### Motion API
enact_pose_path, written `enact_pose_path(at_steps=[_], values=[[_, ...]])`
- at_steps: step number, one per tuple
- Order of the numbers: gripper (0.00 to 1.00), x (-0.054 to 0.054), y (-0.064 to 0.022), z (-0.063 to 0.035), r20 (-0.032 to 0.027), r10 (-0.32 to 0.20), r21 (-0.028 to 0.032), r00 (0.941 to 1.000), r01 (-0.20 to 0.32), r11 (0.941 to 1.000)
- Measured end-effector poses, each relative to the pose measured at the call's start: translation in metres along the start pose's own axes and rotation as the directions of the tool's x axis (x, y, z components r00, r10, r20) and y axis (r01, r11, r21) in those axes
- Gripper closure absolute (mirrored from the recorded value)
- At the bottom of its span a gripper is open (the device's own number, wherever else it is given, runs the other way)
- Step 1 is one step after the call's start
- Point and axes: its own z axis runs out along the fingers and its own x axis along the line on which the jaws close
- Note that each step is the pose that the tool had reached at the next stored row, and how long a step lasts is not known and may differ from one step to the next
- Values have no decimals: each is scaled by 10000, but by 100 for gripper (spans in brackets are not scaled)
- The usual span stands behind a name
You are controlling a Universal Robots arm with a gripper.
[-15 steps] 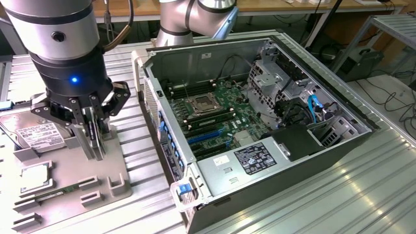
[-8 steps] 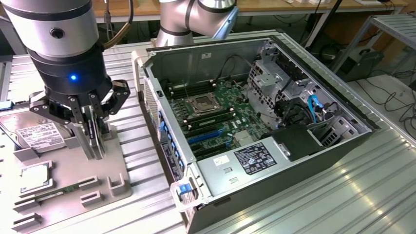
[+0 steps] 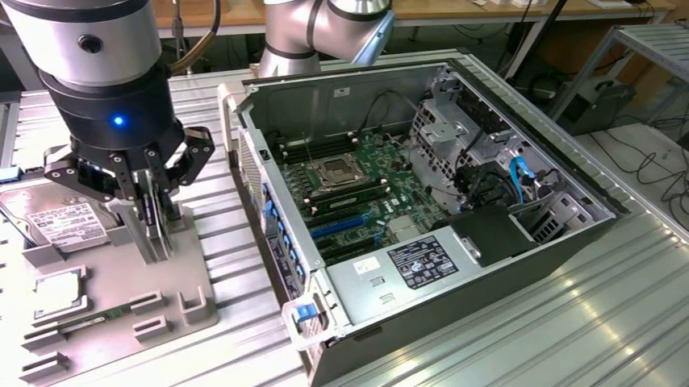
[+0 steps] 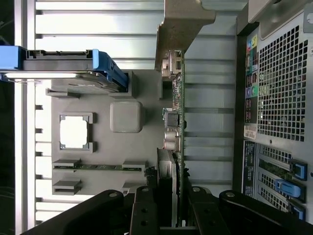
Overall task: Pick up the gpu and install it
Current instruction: 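Pick up the gpu and move the gpu toward the slot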
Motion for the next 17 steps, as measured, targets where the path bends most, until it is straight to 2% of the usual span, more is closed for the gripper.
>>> enact_pose_path(at_steps=[17], values=[[72, 4, 6, -148, -46, 1, 0, 10000, -1, 10000]])
